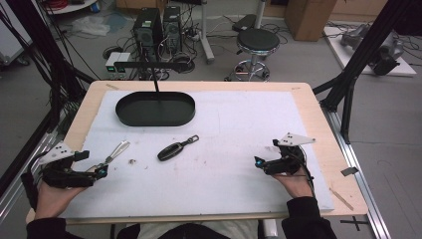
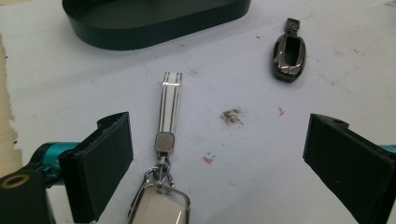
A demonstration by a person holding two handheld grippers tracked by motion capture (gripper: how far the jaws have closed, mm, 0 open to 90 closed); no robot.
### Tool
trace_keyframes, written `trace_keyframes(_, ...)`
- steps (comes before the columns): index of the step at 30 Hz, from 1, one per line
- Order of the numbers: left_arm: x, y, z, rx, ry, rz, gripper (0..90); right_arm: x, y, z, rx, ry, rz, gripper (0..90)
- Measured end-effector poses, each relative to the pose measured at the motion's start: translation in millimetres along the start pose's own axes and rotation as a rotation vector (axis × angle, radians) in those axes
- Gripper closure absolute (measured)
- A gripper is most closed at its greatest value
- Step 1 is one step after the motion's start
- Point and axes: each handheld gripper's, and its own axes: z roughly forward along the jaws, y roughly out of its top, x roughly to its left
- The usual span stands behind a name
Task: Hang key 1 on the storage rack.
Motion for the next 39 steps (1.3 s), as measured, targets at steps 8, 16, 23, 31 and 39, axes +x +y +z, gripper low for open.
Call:
trace_keyframes(8, -1.8, 0.5, 4.1, 0.003, 0.004, 0.012, 8.8, -1.1, -2.0, -0.2, 0.003, 0.009, 0.014, 0.8)
trace_keyframes(16, -1.8, 0.2, 4.5, 0.000, 0.012, 0.015, 8.8, -1.8, -2.2, 0.5, -0.001, 0.011, 0.024, 0.8)
trace_keyframes(23, -0.9, -0.1, 5.3, 0.004, 0.028, 0.012, 8.8, -2.5, -2.6, 1.3, 0.005, 0.014, 0.023, 0.8)
trace_keyframes(31, -2.1, 3.2, 11.9, 0.032, 0.028, 0.044, 8.8, -1.6, -2.3, 0.1, -0.001, 0.012, 0.029, 0.8)
trace_keyframes(39, 1.0, 8.9, 19.8, 0.084, 0.020, 0.071, 8.8, -1.4, -1.1, 1.1, 0.001, 0.019, 0.021, 0.8)
